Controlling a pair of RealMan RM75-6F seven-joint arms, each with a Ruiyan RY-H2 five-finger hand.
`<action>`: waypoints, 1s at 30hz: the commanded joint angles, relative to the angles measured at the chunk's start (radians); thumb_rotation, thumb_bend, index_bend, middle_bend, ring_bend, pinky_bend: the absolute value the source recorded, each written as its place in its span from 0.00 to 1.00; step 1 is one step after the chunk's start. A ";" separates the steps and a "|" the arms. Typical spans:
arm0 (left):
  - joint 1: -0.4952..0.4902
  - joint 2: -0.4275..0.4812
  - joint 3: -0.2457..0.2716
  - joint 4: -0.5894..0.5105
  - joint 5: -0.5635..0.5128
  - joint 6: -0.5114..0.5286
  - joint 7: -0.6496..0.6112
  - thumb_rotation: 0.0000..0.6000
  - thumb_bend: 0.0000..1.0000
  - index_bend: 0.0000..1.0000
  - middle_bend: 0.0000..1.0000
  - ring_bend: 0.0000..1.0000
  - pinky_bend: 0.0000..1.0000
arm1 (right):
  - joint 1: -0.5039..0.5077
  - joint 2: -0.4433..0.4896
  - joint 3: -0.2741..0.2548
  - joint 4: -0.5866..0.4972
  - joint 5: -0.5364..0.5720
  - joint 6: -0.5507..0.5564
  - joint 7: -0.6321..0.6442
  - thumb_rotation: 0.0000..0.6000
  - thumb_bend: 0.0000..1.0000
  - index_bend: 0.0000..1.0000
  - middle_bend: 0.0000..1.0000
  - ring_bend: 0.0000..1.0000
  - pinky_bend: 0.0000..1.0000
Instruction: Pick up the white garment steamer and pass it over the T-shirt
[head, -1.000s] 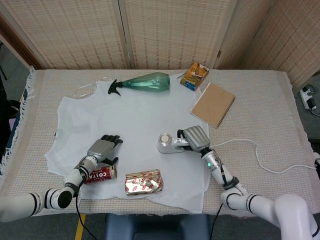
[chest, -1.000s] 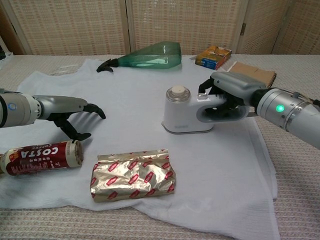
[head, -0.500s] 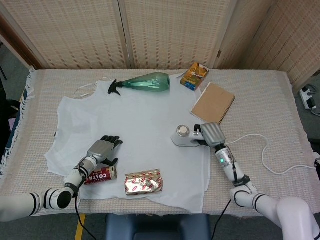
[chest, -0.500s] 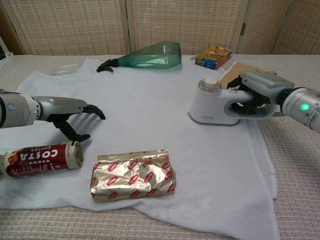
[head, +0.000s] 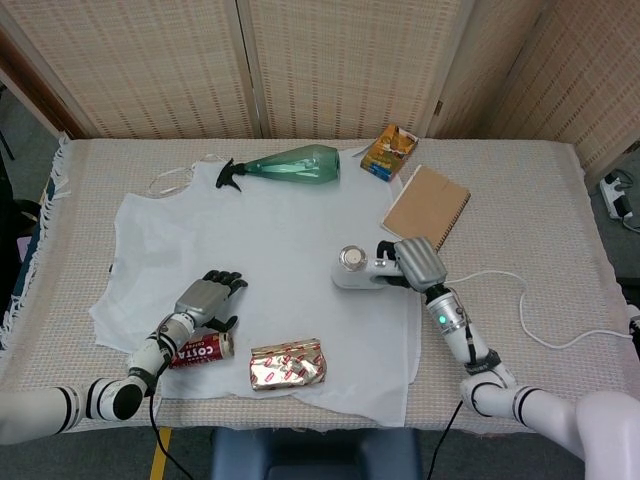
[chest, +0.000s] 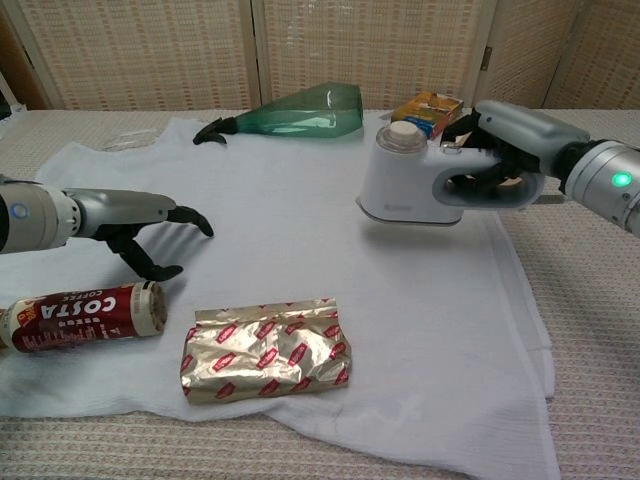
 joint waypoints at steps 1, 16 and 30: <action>-0.003 -0.002 0.001 0.001 -0.003 0.001 0.004 0.75 0.48 0.16 0.08 0.00 0.00 | 0.046 -0.051 0.010 -0.021 0.006 -0.036 -0.054 1.00 0.66 0.72 0.81 0.87 0.92; -0.031 -0.015 0.005 -0.010 -0.031 0.010 0.042 0.75 0.48 0.16 0.08 0.00 0.00 | 0.089 -0.173 -0.004 0.169 0.025 -0.074 -0.132 1.00 0.66 0.72 0.81 0.87 0.92; -0.029 -0.008 0.017 -0.011 -0.042 0.012 0.038 0.75 0.48 0.16 0.07 0.00 0.00 | 0.035 -0.141 0.009 0.327 0.079 -0.079 -0.112 1.00 0.66 0.72 0.81 0.87 0.92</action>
